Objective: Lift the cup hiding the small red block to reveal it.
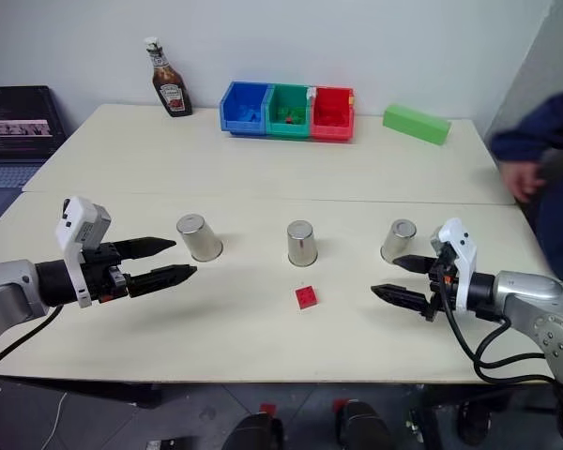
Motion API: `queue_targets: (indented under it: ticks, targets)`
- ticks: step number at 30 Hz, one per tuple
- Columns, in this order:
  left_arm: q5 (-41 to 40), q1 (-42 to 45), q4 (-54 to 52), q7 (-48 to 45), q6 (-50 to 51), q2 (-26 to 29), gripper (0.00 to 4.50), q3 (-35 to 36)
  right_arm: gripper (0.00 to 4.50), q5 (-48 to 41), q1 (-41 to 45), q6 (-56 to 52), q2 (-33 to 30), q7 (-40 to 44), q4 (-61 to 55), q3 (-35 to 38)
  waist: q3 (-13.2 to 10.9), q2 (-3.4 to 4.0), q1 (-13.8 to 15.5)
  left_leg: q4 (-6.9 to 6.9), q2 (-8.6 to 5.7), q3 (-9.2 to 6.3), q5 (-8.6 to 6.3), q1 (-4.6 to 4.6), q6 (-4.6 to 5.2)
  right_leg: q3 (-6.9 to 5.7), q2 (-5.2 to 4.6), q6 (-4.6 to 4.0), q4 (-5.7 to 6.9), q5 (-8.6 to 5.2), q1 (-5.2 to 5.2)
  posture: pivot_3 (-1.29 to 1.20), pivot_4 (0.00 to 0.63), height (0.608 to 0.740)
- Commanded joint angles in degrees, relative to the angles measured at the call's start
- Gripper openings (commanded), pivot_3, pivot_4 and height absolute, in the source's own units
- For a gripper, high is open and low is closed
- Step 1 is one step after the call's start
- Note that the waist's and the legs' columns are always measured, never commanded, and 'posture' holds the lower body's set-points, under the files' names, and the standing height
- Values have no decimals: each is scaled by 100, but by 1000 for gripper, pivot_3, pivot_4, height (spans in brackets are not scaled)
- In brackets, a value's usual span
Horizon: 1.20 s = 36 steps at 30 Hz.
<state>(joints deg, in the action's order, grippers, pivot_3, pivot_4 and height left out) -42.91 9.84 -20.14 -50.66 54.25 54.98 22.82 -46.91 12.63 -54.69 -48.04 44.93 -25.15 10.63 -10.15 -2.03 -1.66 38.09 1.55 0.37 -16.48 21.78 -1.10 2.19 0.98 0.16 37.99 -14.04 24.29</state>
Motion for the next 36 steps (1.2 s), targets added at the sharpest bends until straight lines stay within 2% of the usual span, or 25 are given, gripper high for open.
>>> queue_targets:
  ticks: [1,36]
  targets:
    - [-11,57,-39,-50,-133,115,4500,79,4496,-143,-3,9,-31,8,-169,185,0,0,0,0,0,0,0,0,0,0,0,0,0,0,0,0,150,740]
    - [199,94,250,-295,-470,175,4500,-41,4496,-91,219,87,27,-101,21,36,0,0,0,2,0,0,0,-1,0,-1,0,0,4,0,0,0,150,740]
